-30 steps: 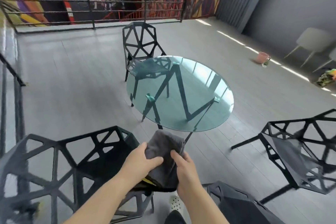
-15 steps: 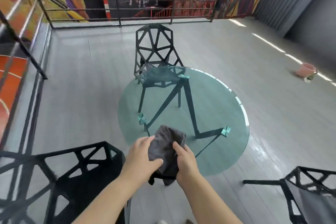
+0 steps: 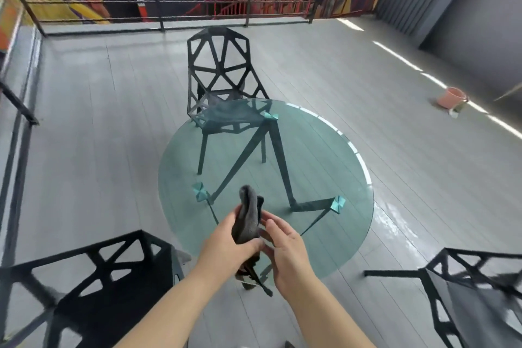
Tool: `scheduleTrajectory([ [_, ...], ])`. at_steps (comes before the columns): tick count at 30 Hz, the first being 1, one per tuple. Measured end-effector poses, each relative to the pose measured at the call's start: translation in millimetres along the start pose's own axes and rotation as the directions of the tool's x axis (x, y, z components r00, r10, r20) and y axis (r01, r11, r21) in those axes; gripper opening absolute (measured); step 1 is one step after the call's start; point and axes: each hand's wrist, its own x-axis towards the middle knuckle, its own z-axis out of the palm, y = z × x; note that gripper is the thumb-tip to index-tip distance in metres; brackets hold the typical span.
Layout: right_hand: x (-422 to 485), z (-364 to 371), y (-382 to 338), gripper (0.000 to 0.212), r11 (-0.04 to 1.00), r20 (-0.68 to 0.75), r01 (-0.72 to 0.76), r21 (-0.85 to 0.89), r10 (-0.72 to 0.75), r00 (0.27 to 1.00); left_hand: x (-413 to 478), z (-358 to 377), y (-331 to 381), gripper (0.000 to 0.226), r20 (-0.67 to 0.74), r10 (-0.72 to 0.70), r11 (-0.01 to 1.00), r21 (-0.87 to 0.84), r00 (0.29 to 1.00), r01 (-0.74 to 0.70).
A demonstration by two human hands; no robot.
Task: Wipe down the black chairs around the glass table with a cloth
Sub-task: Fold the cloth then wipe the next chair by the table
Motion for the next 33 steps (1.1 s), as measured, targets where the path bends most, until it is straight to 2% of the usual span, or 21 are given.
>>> scheduleTrajectory([
  [5,-5,-22,-8,0.019,0.992,-0.127,0.1,-0.077,-0.11,0.986,9,22,19,0.041,0.107,0.012,0.976,-0.219,0.994,0.012],
  [8,-5,-44,-15,0.02,0.985,-0.224,0.142,-0.098,-0.161,0.961,12,44,34,0.042,0.2,-0.001,0.965,-0.257,0.98,0.053],
  [10,-2,-60,-20,0.03,0.976,-0.29,0.154,-0.151,-0.193,0.937,18,58,43,0.041,0.258,-0.005,0.958,-0.277,0.966,0.079],
  [13,7,-92,-30,0.043,0.981,-0.403,0.083,-0.175,-0.148,0.903,33,79,58,0.036,0.29,-0.021,0.929,-0.347,0.957,0.126],
  [15,18,-120,-44,0.038,0.997,-0.445,0.002,-0.08,-0.038,0.895,48,92,69,0.032,0.275,-0.054,0.899,-0.405,0.96,0.167],
  [18,35,-166,-71,0.02,0.993,-0.426,-0.073,0.088,0.104,0.899,78,112,81,0.029,0.249,-0.116,0.885,-0.414,0.962,0.214],
  [22,74,-227,-114,0.019,0.987,-0.336,-0.048,0.155,0.099,0.937,134,162,86,0.031,0.133,-0.211,0.914,-0.325,0.968,0.244],
  [24,100,-263,-139,0.018,0.993,-0.314,-0.026,0.111,0.06,0.948,165,202,94,0.037,0.046,-0.228,0.932,-0.279,0.972,0.232],
  [26,126,-305,-165,0.015,1.0,-0.323,-0.016,-0.005,0.014,0.946,194,255,112,0.036,0.008,-0.2,0.947,-0.256,0.98,0.196],
  [29,155,-372,-205,0.01,0.988,-0.357,-0.02,-0.151,-0.036,0.934,229,350,152,0.035,0.125,-0.166,0.941,-0.275,0.978,0.195],
  [33,177,-444,-251,0.011,0.966,-0.298,0.014,-0.258,-0.094,0.95,255,454,206,0.043,0.357,-0.126,0.896,-0.359,0.925,0.261],
])
